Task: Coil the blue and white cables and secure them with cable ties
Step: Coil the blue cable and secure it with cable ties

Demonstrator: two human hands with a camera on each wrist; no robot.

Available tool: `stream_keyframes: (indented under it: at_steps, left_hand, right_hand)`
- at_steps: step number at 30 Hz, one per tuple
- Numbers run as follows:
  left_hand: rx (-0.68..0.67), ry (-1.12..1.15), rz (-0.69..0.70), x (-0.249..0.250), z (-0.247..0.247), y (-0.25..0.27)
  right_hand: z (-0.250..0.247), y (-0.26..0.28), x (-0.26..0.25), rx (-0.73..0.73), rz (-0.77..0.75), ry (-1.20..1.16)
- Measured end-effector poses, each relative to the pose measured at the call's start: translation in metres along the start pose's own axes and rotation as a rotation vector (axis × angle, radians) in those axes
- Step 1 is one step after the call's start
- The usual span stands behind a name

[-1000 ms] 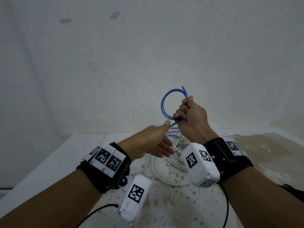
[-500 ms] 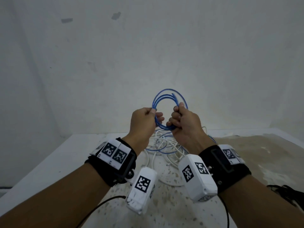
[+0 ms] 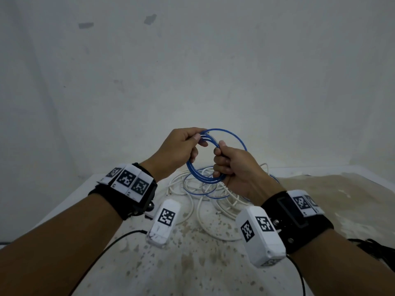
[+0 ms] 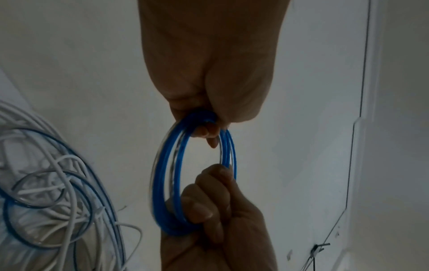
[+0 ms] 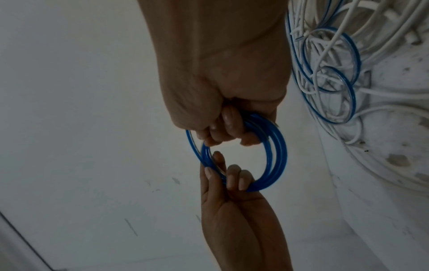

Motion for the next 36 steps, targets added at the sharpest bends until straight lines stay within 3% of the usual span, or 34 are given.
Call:
stream_keyframes:
  at_steps: [7,17,26,29,32,36]
  left_hand:
    - [-0.163,0.048,-0.085,0.004,-0.01,0.0]
    - [-0.212,0.06,-0.116,0.001,-0.012,0.003]
    - [-0.185,0.084,-0.064,0.0,-0.006,0.003]
    - [-0.073,0.016,-0.029,-0.003,-0.001,0.002]
    - [0.02,0.047,-0.013,-0.007,-0.001,-0.002]
    - [0.089,0.121,0.028,-0.003,-0.007,-0.005]
  right_hand:
    - [0.003,0.002,0.001,-0.005,0.018,0.084]
    - [0.003,0.003,-0.004,-0.053,0.031,0.22]
    - [0.003,0.001,-0.006,-0.014,-0.028,0.35]
    - [0.007,0.0,-0.004,-0.009,-0.044,0.367]
    - [0.012,-0.001,-0.002,-0.028,-0.068,0.243]
    - [0.01,0.002,-0.001,-0.185,-0.115,-0.216]
Point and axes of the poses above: each hand's wrist, its own y-axis away from the middle knuckle, its own z-axis out of the palm, x = y × z, the point moved 2 cm from there along -y, towards the middle knuckle, and after that the axes turned 11 degrees about -x, right-handed, at the moved point
